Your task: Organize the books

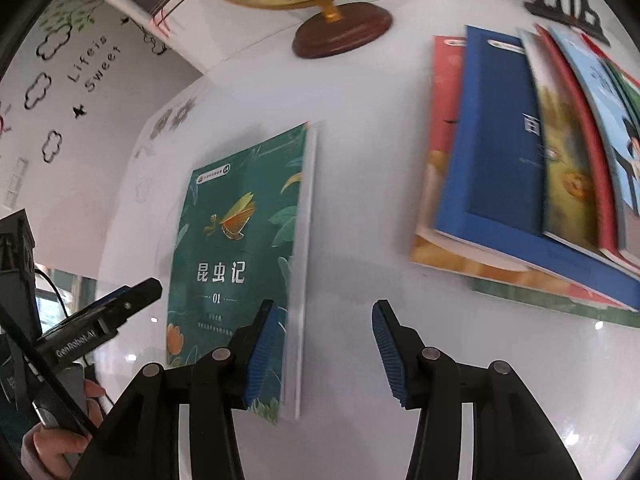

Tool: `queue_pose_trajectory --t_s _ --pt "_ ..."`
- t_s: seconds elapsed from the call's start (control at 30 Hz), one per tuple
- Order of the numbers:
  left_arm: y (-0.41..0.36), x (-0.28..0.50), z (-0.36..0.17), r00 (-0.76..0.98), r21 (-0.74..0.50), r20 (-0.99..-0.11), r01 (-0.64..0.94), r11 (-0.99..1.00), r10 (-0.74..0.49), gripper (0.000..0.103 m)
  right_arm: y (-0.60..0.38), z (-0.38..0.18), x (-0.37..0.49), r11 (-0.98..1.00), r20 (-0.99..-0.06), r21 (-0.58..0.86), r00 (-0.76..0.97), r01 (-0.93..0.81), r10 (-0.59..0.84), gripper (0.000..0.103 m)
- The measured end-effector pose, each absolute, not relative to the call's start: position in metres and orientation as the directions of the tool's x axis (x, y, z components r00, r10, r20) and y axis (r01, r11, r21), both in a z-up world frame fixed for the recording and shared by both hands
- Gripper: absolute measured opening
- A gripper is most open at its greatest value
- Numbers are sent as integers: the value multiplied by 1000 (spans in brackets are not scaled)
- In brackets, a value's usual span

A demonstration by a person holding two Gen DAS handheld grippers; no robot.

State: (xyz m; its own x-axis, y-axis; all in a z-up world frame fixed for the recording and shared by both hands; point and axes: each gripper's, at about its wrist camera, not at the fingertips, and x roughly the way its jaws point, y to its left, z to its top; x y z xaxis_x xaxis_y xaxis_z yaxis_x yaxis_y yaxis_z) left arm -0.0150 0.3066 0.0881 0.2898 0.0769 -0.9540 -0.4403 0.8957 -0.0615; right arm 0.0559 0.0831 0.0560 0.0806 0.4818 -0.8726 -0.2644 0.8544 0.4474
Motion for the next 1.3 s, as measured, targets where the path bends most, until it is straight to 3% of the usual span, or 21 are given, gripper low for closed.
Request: queue_pose_trajectory --t_s 0.37,0.5,0.87,1.3 --pt "187 35 100 306 -140 -951 -297 944 -45 77 -10 95 52 812 -812 486 176 -323 557 48" --pt "121 63 105 305 -149 -948 -178 973 -90 77 -72 98 59 818 -799 497 215 -290 562 48" --pt "-44 132 102 262 -227 -938 23 974 -225 77 -268 84 72 901 -846 411 310 -139 434 48" --pt "-161 165 66 169 -294 -934 140 945 -316 77 -359 47 98 908 -862 419 304 -21 405 48"
